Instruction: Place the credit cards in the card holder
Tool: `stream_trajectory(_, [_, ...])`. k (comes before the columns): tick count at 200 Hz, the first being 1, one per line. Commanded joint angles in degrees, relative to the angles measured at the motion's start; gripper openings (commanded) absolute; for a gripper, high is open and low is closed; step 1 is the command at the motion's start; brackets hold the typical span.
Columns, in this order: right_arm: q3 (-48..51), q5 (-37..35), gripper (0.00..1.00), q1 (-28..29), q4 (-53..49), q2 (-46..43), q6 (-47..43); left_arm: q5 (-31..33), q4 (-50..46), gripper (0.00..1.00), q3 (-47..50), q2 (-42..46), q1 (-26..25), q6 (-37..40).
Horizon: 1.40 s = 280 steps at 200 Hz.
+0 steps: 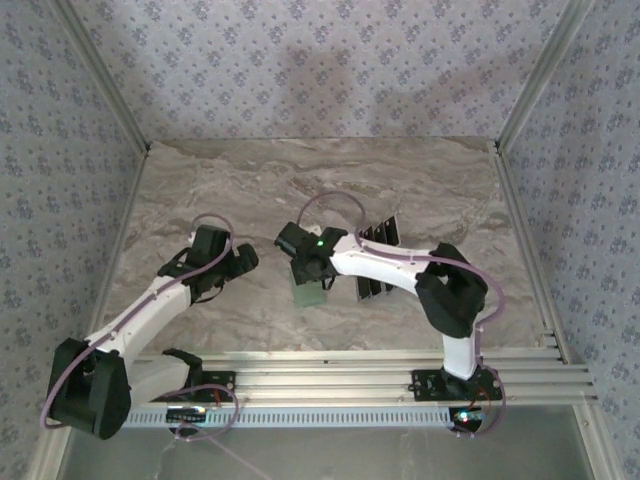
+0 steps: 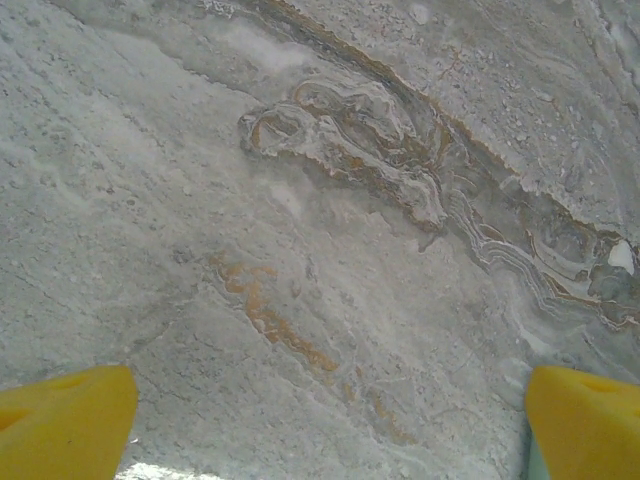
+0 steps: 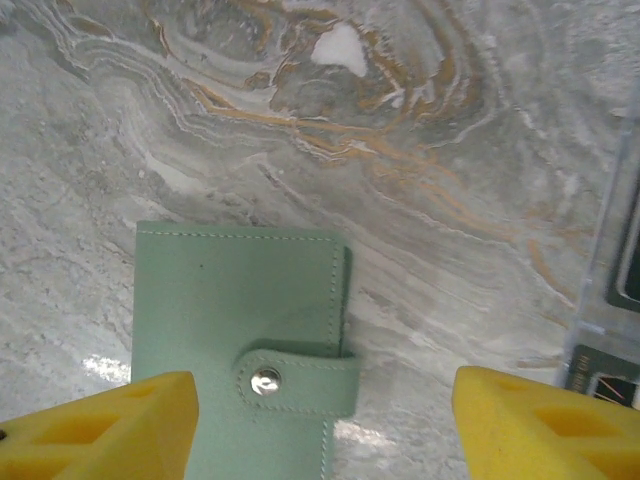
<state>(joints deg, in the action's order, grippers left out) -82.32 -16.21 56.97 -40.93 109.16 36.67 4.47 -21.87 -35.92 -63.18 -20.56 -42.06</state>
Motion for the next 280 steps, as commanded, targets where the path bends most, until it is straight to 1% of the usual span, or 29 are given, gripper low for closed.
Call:
stream_trajectory(1, [-3.4,-2.3,0.68,1.2,-4.8,2.8,0.2,-1.2,1.2,1.00,-0.6,0.1,0.7,0.9])
stream_trajectory(32, [-4.6,-2.9,0.63,1.8,-5.0,5.4,-0.1,-1.7,2.4,1.00,0.7,0.0,1.0,0.9])
stream_trajectory(63, [-5.2,-3.4,0.59,2.0,-5.3,7.3,-0.1,-2.0,2.7,1.00,1.0,-0.4,1.4,1.2])
stream_trajectory(134, [-5.1,-4.7,0.50,2.4,-5.3,8.5,-0.1,-2.2,3.2,1.00,1.4,-1.1,1.4,1.2])
stream_trajectory(146, [-5.1,-5.0,0.47,2.7,-5.4,8.6,-0.1,-2.2,3.3,1.00,1.5,-1.1,1.5,1.1])
stream_trajectory(172, [-5.0,-5.3,0.34,3.1,-5.6,8.5,-0.1,-2.2,3.3,1.00,1.5,-1.1,1.5,1.1])
stream_trajectory(180, [-5.1,-5.4,0.32,3.3,-5.5,8.5,-0.1,-2.2,3.3,1.00,1.5,-1.1,1.4,1.2])
stream_trajectory(202, [-5.5,-5.7,0.33,3.9,-5.8,8.7,-0.2,-2.2,3.3,1.00,1.3,-1.1,1.5,1.1])
stream_trajectory(213, [-5.7,-5.9,0.39,4.1,-6.0,8.6,-0.1,-2.3,3.1,1.00,1.2,-1.1,1.4,1.1])
stream_trajectory(221, [-6.0,-6.3,0.42,4.4,-6.4,8.5,-0.1,-2.3,3.1,1.00,1.2,-1.1,1.5,1.1])
stream_trajectory(280, [-7.3,-8.5,0.42,5.7,-8.6,8.6,-0.1,-2.4,3.3,1.00,1.2,-1.3,1.5,1.2])
